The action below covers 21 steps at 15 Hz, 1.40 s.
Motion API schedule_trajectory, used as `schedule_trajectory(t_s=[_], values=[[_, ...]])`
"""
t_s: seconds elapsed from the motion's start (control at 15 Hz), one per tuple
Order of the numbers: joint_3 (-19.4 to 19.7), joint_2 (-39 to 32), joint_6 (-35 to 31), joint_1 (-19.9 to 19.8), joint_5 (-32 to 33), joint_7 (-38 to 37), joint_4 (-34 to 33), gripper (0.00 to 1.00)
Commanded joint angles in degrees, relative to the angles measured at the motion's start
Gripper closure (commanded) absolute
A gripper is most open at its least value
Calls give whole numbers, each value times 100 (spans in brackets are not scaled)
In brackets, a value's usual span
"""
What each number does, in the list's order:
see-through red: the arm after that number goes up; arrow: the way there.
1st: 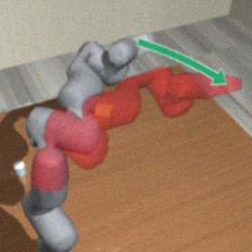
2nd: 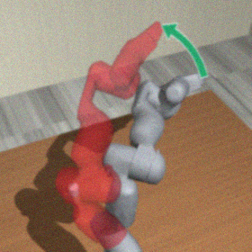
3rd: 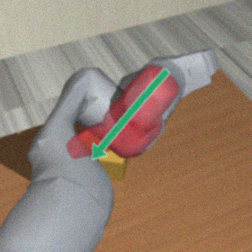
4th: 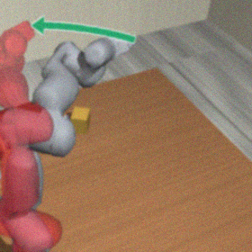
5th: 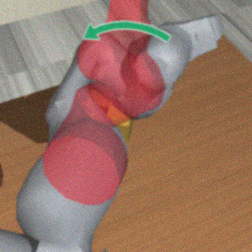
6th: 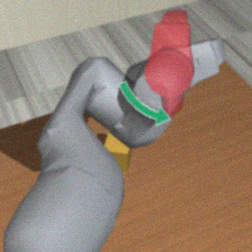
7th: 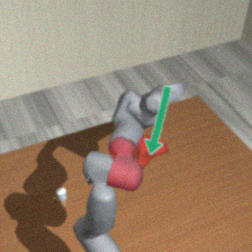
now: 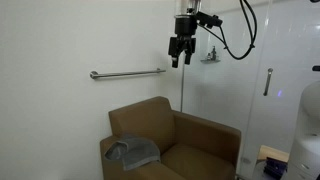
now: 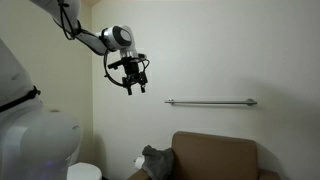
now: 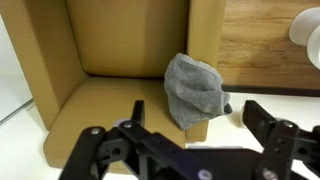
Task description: Move the towel from the arm rest to the seat
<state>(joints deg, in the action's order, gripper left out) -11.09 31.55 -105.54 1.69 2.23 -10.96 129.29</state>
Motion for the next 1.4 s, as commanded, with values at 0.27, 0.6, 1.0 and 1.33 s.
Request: schedule_trajectory(t_s=[0.27,0.6,1.0,1.33], values=[[71,-15,14,95,46,-41,-14,0],[72,-15,14,95,46,-41,-14,0],[72,-15,14,95,46,-41,-14,0],[-69,66,-31,72,130,-291,49,0]])
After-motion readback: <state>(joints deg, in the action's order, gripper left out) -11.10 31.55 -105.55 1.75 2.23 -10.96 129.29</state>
